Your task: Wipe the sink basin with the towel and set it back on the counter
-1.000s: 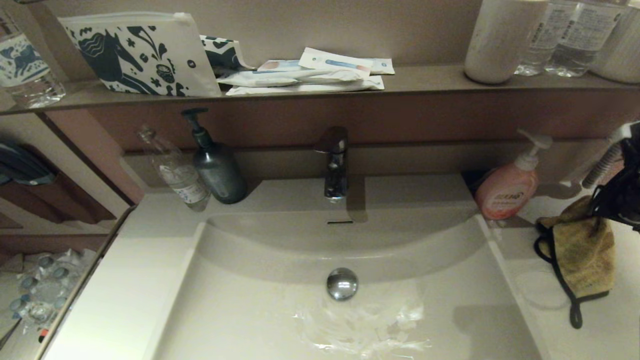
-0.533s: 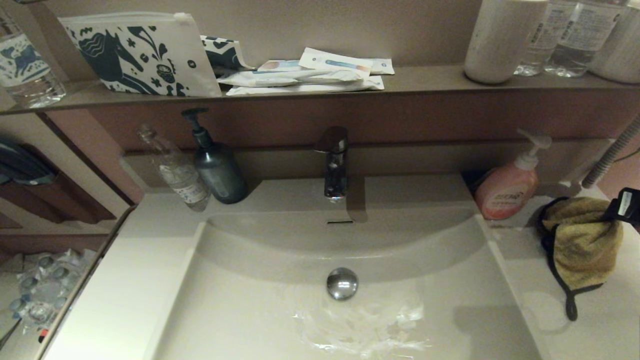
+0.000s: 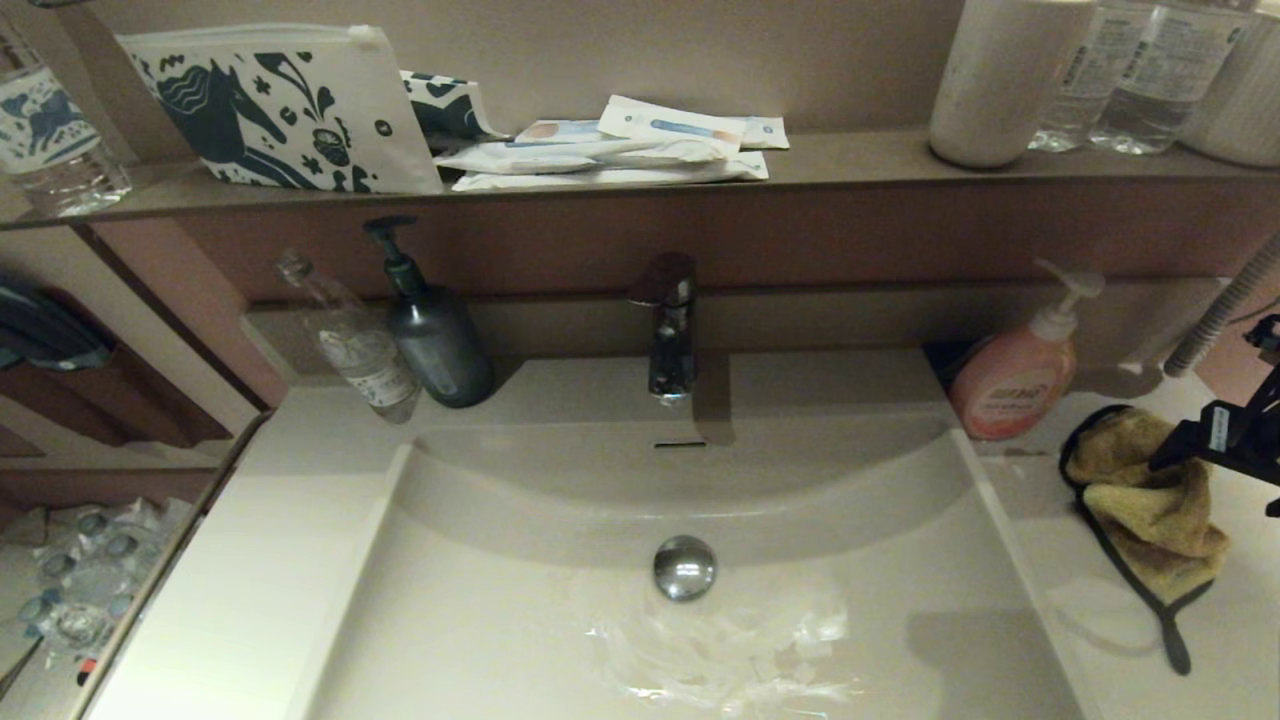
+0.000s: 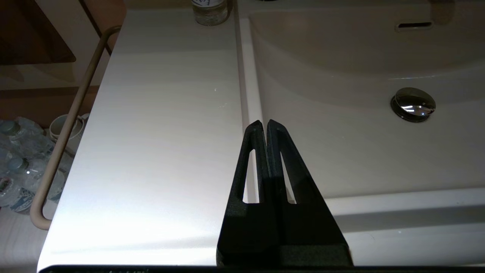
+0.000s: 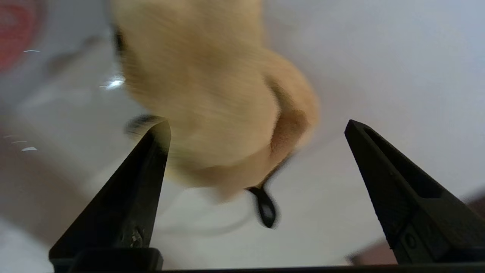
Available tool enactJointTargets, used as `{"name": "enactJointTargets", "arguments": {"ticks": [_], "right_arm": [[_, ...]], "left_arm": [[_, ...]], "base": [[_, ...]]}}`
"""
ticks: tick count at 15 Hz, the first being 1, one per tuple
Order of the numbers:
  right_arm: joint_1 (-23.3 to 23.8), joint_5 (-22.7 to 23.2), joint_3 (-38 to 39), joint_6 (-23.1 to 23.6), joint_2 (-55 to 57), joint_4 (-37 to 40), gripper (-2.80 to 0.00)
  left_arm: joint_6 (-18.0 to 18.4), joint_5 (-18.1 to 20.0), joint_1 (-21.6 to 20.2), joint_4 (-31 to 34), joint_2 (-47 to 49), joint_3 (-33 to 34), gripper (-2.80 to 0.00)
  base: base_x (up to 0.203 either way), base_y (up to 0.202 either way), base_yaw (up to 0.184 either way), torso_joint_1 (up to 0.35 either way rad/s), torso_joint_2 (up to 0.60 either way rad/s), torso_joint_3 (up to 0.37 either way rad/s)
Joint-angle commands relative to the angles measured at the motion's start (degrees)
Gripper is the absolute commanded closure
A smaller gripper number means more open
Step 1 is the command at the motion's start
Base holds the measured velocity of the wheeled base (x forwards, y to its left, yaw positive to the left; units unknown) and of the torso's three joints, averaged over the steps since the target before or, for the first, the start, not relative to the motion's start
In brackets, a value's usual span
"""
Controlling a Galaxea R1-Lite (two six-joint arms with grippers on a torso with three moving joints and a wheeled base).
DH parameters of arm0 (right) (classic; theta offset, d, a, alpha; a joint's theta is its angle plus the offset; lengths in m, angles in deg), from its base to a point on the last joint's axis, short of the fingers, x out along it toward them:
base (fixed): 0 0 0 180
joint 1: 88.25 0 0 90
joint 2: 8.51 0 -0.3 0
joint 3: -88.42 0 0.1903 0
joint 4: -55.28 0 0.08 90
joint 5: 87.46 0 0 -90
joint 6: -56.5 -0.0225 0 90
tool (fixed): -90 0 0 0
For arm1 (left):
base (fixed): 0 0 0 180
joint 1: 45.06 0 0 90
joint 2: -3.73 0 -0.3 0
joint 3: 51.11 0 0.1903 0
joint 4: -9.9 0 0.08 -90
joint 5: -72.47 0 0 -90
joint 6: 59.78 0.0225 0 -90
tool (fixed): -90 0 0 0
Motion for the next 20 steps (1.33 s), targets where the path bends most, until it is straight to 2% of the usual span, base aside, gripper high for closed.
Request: {"name": "enactJointTargets", "arguments": {"ticks": [1,3,4,8,12,13,17,20], "right_arm": [[1.67,4.64,-1.55,0.00,2.12,0.04,-2.80],[3.97,11.10,-4.00,0.25,2.93,-0.02,-2.80],[4.86,12.59,-5.06,0.91,3.41,-0.17,-2.80],[5.30,12.81,-4.81,1.60,0.25,0.55,-2.80],[6.54,12.91,-3.94,4.63,-6.48,4.05,-2.80],[7.00,12.60,-3.08,6.83,-7.73,4.40,0.00],[7.07,11.51,3.81,9.41,-14.66,4.38,0.00],[4.80,11.44,10.78,10.84,-25.19,4.37,0.00]], "left_arm": [[0.00,0.02,-0.01,0.00,0.01,0.01,0.00],[0.00,0.02,-0.01,0.00,0.01,0.01,0.00],[0.00,0.02,-0.01,0.00,0.01,0.01,0.00],[-0.08,0.02,-0.01,0.00,0.01,0.01,0.00],[0.00,0.02,-0.01,0.00,0.01,0.01,0.00],[0.00,0.02,-0.01,0.00,0.01,0.01,0.00],[0.00,0.02,-0.01,0.00,0.01,0.01,0.00],[0.00,0.02,-0.01,0.00,0.01,0.01,0.00]], "base": [[0.000,0.000,0.000,0.000,0.00,0.000],[0.000,0.000,0.000,0.000,0.00,0.000],[0.000,0.000,0.000,0.000,0.00,0.000],[0.000,0.000,0.000,0.000,0.00,0.000],[0.000,0.000,0.000,0.000,0.00,0.000],[0.000,0.000,0.000,0.000,0.00,0.000],[0.000,0.000,0.000,0.000,0.00,0.000],[0.000,0.000,0.000,0.000,0.00,0.000]]}}
